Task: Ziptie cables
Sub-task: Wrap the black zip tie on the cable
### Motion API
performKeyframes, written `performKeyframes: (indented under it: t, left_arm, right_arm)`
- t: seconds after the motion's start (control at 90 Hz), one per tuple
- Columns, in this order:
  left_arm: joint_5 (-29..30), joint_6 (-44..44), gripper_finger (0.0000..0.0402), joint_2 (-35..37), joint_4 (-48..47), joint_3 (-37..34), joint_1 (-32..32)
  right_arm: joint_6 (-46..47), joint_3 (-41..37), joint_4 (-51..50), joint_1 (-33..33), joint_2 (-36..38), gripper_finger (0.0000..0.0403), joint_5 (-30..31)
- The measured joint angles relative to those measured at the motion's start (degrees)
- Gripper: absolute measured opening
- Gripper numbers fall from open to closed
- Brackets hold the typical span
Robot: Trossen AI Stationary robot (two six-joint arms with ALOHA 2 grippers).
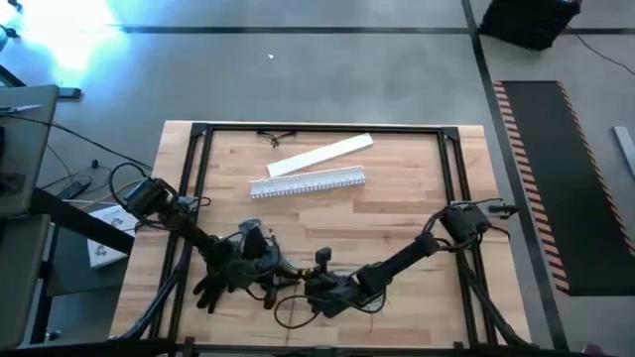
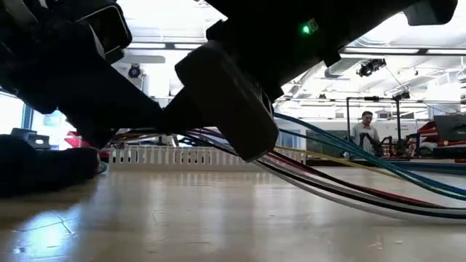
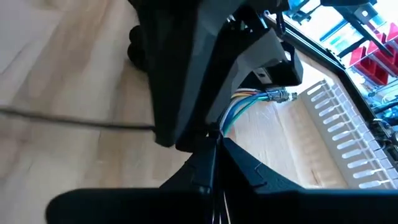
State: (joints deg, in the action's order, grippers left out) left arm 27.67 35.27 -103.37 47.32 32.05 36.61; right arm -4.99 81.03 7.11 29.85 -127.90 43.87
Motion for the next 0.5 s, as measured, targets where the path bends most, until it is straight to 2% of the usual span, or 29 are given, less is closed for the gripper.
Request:
performKeyframes:
  t: [0.222,0.5]
  left_arm:
    - [0.9,0.58,0.0,0.0,-2.8,0.2,0.92]
    - [0.98,3.47,0.0,0.01,-7.75,0.24,1.02]
  right_arm:
    - [2.22,0.04,-0.83,-0.65,0.07,0.0022,-7.0]
    - [5.16,0.02,-6.3,-0.66,2.68,0.0133,-8.93]
